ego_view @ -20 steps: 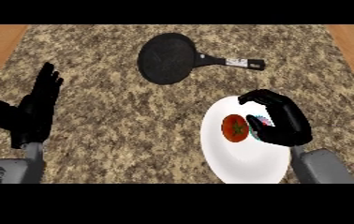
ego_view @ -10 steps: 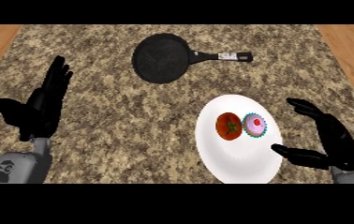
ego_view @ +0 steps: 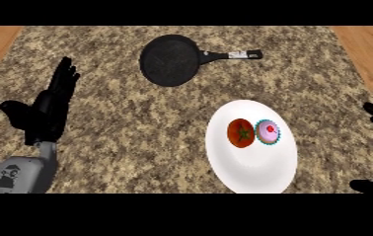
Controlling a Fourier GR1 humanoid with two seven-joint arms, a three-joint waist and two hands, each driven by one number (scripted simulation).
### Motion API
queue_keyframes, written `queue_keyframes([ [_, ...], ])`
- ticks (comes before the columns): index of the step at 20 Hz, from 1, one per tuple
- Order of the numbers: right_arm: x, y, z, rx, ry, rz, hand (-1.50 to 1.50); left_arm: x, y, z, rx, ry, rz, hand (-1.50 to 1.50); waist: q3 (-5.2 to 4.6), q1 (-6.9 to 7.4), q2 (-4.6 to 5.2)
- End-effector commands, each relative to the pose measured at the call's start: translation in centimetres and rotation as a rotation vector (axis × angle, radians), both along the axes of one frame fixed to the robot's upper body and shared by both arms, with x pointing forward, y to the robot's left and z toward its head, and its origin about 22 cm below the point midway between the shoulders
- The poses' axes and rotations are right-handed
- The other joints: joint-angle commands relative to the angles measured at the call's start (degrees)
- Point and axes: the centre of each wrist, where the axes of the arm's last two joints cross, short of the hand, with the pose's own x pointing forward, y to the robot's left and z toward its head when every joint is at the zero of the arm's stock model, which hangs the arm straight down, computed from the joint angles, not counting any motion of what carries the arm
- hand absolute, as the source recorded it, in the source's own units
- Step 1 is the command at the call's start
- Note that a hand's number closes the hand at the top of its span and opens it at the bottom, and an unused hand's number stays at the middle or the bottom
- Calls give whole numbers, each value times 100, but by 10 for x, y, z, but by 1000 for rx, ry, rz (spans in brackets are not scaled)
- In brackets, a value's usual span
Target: Pick the tomato from the plate and place it in the pan
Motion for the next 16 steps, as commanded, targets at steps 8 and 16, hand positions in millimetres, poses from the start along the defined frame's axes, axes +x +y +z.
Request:
queue_keyframes([
  [8, -15, 76, 81, -140, -58, -82, -150, 14, -4, 1, -11, -2, -39, 0, 7, 150, 32],
  [16, -20, 128, 84, -150, 68, 71, -150, 12, -6, 14, -5, 3, -37, 0, 10, 229, 35],
])
